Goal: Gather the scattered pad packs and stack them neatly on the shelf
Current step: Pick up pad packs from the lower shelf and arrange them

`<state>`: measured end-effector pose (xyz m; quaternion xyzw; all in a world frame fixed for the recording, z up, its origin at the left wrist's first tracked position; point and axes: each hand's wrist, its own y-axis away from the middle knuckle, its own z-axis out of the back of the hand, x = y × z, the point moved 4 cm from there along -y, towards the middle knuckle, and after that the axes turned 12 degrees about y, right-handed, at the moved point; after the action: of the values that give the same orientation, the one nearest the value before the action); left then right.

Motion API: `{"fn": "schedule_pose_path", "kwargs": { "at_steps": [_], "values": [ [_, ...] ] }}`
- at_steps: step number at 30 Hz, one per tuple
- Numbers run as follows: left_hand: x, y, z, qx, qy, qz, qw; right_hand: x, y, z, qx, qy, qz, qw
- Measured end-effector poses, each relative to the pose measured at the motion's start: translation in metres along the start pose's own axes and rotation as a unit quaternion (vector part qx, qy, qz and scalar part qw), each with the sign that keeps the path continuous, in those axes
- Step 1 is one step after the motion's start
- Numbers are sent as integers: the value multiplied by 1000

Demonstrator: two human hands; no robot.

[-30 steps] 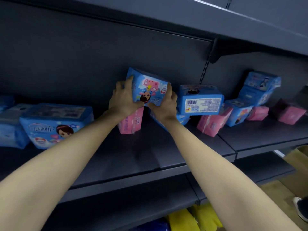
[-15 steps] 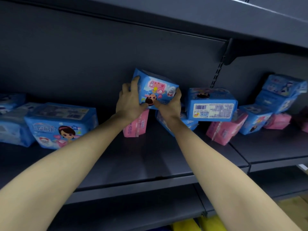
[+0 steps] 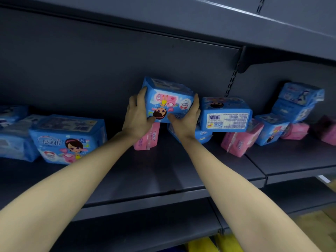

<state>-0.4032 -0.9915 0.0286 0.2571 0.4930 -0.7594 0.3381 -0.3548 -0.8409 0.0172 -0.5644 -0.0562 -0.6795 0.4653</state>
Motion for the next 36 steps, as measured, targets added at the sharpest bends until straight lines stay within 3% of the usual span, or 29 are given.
{"fn": "schedule_pose_path", "kwargs": {
  "at_steps": [8, 15, 29, 36],
  "values": [
    [-20, 28, -2, -14, 53, -103, 993, 8, 36, 20, -36, 33, 52, 997],
    [-30, 58, -24, -3, 79, -135, 988, -7, 67, 56, -90, 87, 81, 989],
    [-54, 103, -105, 148, 123, -25, 981, -71, 105, 125, -150, 219, 22, 964],
    [-54, 92, -125, 186, 118, 23, 975, -78, 93, 133, -118, 257, -20, 959]
  ]
}}
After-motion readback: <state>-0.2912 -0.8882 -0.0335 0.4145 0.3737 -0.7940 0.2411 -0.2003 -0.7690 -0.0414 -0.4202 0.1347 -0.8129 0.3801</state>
